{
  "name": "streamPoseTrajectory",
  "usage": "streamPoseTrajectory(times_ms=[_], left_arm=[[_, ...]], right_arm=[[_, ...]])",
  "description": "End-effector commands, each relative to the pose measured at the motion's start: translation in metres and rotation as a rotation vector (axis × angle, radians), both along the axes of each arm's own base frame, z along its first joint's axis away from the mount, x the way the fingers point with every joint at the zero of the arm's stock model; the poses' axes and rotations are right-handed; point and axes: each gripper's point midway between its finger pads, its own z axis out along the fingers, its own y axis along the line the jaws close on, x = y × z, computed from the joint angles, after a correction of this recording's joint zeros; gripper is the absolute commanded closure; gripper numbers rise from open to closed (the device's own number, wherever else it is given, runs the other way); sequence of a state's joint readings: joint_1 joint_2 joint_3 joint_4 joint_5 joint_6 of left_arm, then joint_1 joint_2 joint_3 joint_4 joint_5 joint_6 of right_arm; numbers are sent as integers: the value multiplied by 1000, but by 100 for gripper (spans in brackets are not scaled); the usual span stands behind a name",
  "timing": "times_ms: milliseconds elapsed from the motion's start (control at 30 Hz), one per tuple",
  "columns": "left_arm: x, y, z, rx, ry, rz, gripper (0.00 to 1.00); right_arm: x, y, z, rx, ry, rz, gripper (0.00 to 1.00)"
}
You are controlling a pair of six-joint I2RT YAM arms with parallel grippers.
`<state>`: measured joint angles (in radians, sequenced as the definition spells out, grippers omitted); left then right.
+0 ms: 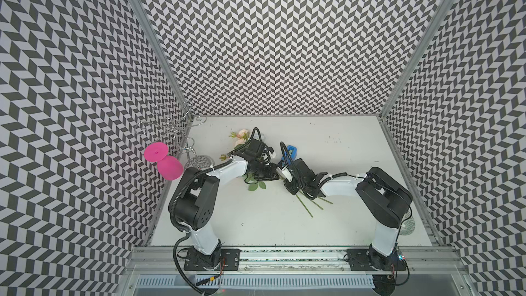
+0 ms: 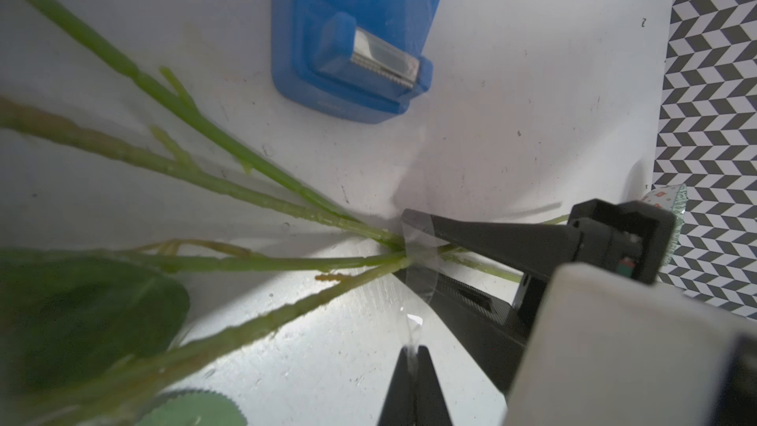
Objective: Wrap bouquets with tape
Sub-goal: Stick the tape to the bouquet.
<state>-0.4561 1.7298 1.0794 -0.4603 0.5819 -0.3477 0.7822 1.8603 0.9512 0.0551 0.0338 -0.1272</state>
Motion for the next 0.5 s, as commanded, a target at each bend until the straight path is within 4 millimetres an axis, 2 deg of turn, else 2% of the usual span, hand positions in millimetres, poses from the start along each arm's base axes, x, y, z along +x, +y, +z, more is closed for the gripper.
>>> streamPoseTrajectory(times_ms=[0, 133, 233, 367, 467], left_arm=[[0, -7, -1, 11, -6, -35, 100], [11, 4, -25, 97, -21, 17, 100], [15, 0, -40, 108, 0, 19, 100], [27, -4, -50, 121, -13, 37, 100], [32, -1, -63, 173, 7, 31, 94]], right_arm=[[11, -14, -10, -17, 2, -51, 78], [18, -16, -10, 8, 16, -52, 82], [18, -13, -6, 40, 21, -25, 83], [15, -4, 0, 75, 19, 23, 84], [11, 0, 2, 93, 19, 50, 88]])
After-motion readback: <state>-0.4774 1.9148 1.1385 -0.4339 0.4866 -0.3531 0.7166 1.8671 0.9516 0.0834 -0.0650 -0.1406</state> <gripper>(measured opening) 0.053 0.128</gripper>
